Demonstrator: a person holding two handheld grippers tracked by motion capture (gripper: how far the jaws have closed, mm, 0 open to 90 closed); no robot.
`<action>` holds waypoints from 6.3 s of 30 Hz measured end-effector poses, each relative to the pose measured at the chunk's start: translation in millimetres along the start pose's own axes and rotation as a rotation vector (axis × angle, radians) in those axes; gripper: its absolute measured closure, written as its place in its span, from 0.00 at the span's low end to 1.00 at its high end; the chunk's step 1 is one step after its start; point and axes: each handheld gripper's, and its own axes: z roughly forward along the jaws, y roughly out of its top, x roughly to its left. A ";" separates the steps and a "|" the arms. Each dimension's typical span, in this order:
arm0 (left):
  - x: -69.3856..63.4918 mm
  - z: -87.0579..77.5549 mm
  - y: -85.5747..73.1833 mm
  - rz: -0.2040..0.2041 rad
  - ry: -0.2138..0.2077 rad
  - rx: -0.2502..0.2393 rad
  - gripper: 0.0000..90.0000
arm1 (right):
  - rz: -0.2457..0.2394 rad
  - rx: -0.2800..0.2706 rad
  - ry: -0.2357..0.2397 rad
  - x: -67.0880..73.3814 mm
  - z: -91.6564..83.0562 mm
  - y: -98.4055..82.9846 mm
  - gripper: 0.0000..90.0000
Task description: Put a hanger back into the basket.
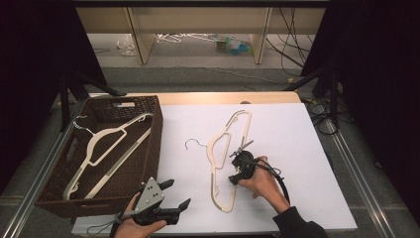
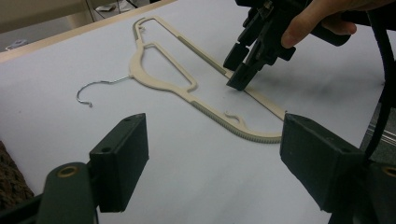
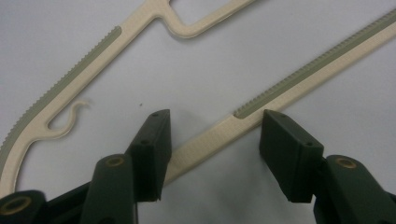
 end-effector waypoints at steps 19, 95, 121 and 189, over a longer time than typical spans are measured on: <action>0.7 0.0 -0.6 0.002 0.008 0.004 0.27 | 0.070 0.019 0.040 -10.9 -6.7 -5.9 0.62; 2.6 1.6 -2.6 0.008 0.001 0.014 0.29 | -0.319 0.067 0.099 -35.4 -34.4 -49.5 0.68; 4.0 2.0 -2.9 0.017 0.001 0.017 0.29 | -0.403 0.082 0.155 32.7 -37.1 -69.9 0.61; -19.0 85.7 -13.0 0.633 -0.015 0.242 0.38 | -0.487 0.162 0.215 36.1 -71.3 -50.0 0.89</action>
